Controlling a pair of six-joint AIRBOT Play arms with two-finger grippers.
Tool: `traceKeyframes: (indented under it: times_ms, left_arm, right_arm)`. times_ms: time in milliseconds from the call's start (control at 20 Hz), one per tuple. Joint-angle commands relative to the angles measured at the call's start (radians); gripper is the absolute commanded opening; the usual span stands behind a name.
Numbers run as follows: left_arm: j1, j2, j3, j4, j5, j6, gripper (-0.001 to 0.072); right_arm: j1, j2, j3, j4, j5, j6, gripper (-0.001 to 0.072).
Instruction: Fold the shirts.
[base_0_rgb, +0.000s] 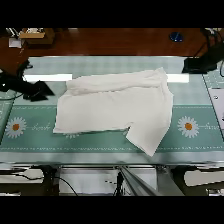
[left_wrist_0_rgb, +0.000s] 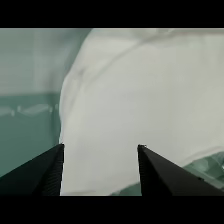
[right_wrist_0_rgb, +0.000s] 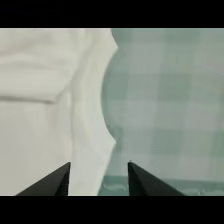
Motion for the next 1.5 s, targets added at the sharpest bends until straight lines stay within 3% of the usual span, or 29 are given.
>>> traceKeyframes:
  times_ms: [0, 350, 700, 850, 900, 950, 1000, 1250, 1450]
  left_arm:
    - [0.108, 0.100, -0.209, 0.038, -0.090, -0.048, 0.0537]
    - [0.219, 0.157, -0.494, 0.039, -0.009, 0.002, 0.0544]
    - [0.130, 0.129, -0.508, 0.026, 0.154, 0.000, 0.0544]
    - [0.063, 0.076, -0.508, -0.057, 0.222, -0.002, 0.0524]
    - [0.041, 0.059, -0.508, -0.080, 0.219, 0.000, 0.0376]
    - [0.019, 0.045, -0.508, -0.087, 0.203, 0.016, 0.0140]
    - [0.003, 0.037, -0.508, -0.086, 0.181, 0.050, 0.0023]
    - [0.023, 0.034, -0.508, -0.086, 0.127, 0.098, 0.0022]
    - [0.032, 0.034, -0.508, -0.086, 0.127, 0.119, 0.0022]
  right_arm:
    - [-0.111, 0.084, -0.178, 0.082, 0.075, -0.046, 0.0432]
    - [-0.294, 0.261, -0.509, 0.213, -0.043, -0.145, 0.0433]
    - [-0.327, 0.291, -0.527, 0.259, -0.052, -0.144, 0.0433]
    - [-0.327, 0.291, -0.527, 0.276, -0.037, -0.139, 0.0433]
    - [-0.327, 0.292, -0.527, 0.281, -0.020, -0.139, 0.0433]
    - [-0.327, 0.295, -0.527, 0.280, -0.004, -0.140, 0.0434]
    - [-0.327, 0.303, -0.527, 0.266, 0.010, -0.141, 0.0433]
    - [-0.403, 0.392, -0.628, 0.208, 0.020, -0.130, 0.0434]
    - [-0.443, 0.481, -0.879, 0.316, -0.021, -0.146, 0.0435]
